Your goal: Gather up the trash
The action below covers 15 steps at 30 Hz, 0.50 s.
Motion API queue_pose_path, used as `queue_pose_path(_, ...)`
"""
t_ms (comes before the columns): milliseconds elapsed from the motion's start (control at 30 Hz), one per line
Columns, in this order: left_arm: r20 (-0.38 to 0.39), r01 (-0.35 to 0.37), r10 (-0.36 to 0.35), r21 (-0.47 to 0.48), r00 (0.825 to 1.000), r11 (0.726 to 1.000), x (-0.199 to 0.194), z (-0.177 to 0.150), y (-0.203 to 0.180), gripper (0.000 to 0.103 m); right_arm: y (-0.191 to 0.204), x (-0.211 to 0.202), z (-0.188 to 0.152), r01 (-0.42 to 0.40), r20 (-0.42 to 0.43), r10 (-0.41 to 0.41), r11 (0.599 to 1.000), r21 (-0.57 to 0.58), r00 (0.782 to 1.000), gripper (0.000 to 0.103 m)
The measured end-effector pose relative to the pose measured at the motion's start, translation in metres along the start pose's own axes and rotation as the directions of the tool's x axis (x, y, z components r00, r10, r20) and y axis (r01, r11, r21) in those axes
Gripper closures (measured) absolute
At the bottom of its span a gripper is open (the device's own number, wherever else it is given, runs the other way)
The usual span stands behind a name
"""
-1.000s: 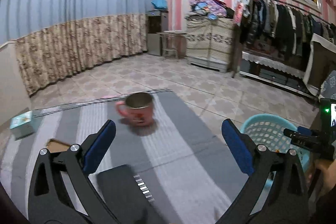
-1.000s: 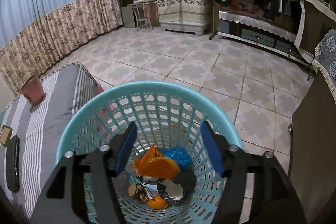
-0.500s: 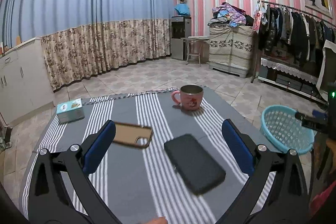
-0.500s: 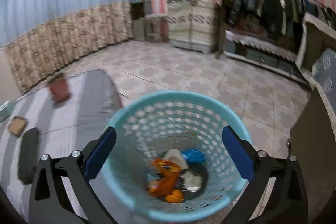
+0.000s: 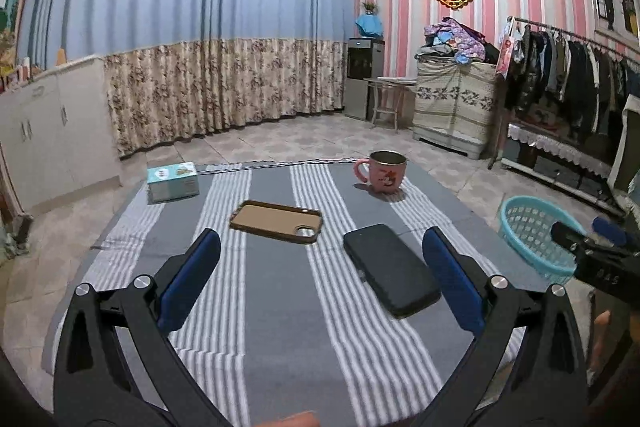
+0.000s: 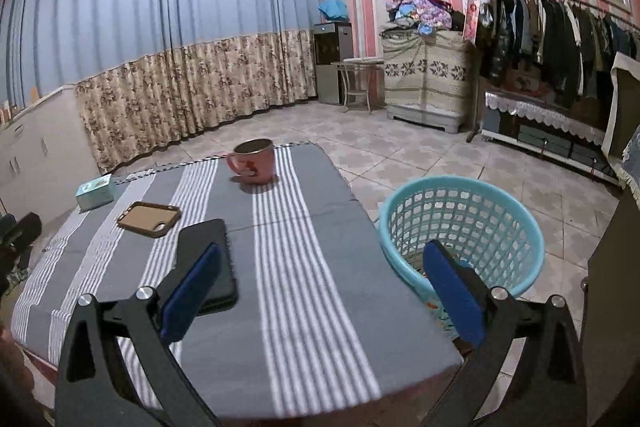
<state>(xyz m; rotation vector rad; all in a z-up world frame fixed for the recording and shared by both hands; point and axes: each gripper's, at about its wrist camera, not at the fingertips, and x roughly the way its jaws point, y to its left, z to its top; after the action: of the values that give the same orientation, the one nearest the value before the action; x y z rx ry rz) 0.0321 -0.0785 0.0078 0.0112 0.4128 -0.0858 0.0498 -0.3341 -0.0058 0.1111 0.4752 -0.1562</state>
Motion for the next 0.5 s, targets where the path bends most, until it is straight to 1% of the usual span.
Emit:
queue_pose_path(133, 0.018, 0.001, -0.001, -0.018, 1.000, 1.000, -0.014, -0.006, 0.009, 0.005, 0.014, -0.016, -0.006, -0.005, 0.012, 0.005, 1.000, -0.006, 1.000, 0.005)
queue_pose_path(267, 0.036, -0.019, 0.018, 0.006, 0.999, 1.000, -0.022, -0.011, 0.012, 0.005, 0.032, -0.031, -0.012, -0.011, 0.044, 0.013, 0.999, -0.047, 0.999, 0.005)
queue_pose_path(333, 0.044, -0.012, 0.011, 0.012, 0.999, 1.000, -0.028, -0.013, 0.014, 0.005, 0.041, -0.039, -0.016, -0.017, 0.069, 0.021, 0.998, -0.055, 0.997, 0.005)
queue_pose_path(500, 0.064, -0.008, 0.007, 0.004, 0.998, 1.000, -0.038, -0.018, 0.021, 0.005, 0.055, -0.047, -0.022, -0.037, 0.093, 0.043, 0.997, -0.073, 0.995, 0.005)
